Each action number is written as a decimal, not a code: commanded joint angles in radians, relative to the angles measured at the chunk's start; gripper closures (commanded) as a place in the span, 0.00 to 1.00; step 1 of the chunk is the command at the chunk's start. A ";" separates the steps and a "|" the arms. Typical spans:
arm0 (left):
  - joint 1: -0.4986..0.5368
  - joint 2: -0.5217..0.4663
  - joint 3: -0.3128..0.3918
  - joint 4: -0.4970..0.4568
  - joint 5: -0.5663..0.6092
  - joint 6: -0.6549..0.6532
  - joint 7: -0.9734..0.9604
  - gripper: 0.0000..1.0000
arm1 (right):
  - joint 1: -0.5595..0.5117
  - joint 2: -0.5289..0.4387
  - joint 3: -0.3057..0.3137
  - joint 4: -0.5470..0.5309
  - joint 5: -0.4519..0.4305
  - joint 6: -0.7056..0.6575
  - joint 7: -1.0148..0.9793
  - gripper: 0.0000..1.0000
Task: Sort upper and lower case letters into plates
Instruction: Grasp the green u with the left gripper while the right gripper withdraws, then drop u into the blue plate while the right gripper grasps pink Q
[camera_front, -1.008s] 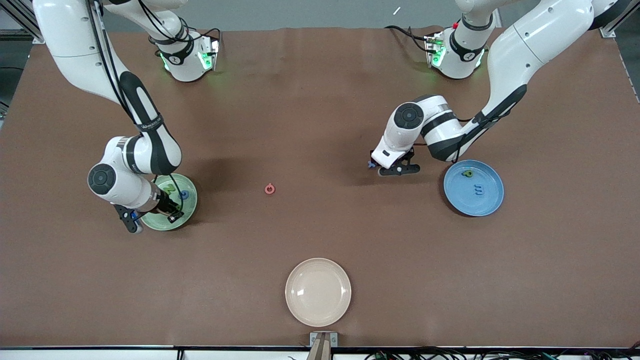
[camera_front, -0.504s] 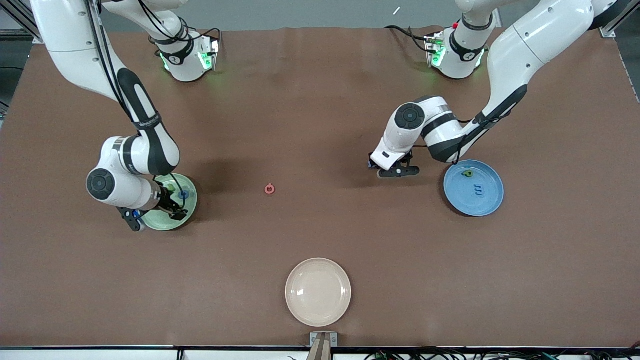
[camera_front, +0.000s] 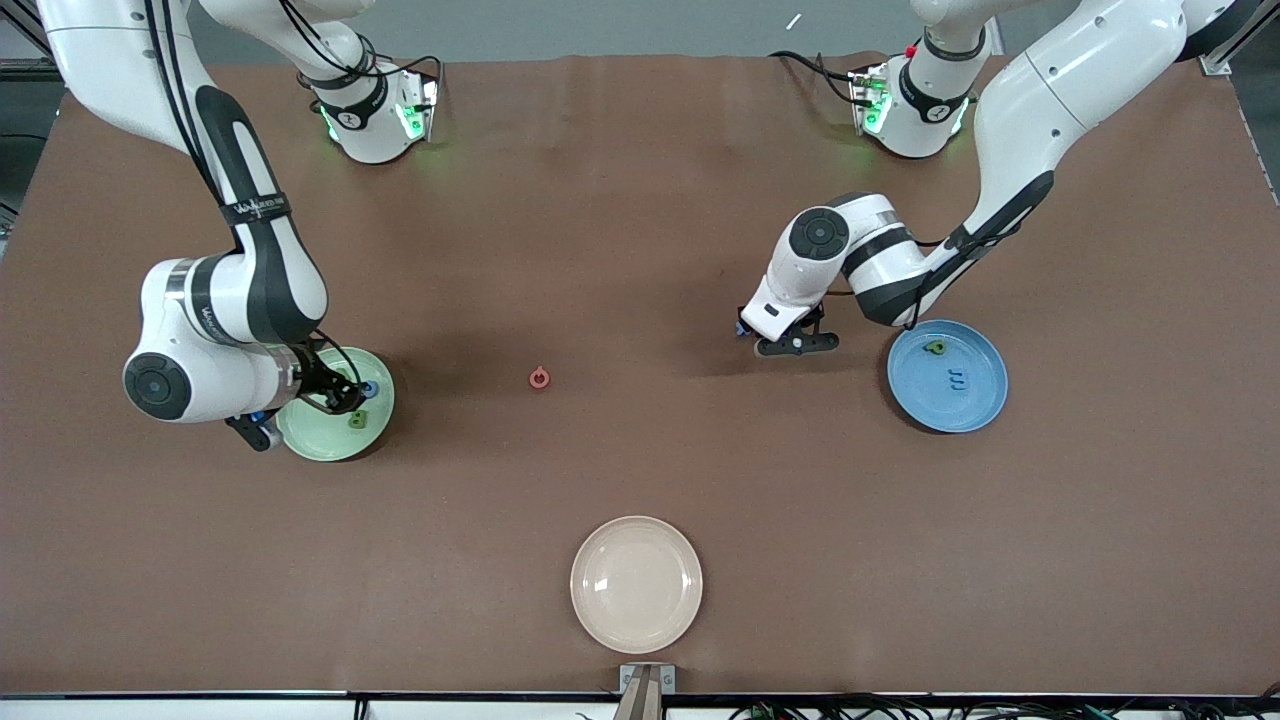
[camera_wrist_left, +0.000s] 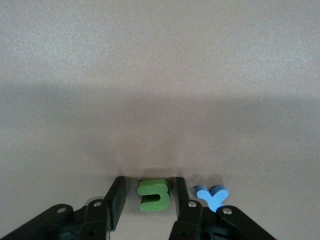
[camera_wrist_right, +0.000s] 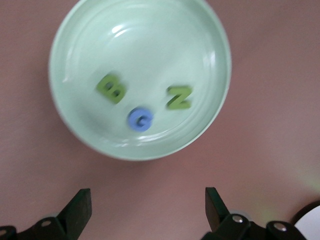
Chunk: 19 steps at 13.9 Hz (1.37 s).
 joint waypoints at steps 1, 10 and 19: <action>-0.027 0.011 0.021 0.011 0.022 0.009 -0.029 0.69 | 0.082 -0.008 0.005 0.009 0.042 0.086 0.169 0.00; -0.003 -0.064 0.019 0.035 0.011 -0.005 -0.101 0.97 | 0.356 0.075 -0.003 -0.025 0.022 0.399 0.512 0.00; 0.385 -0.090 -0.142 -0.003 0.011 -0.033 0.248 0.99 | 0.426 0.150 0.002 -0.102 -0.046 0.603 0.507 0.02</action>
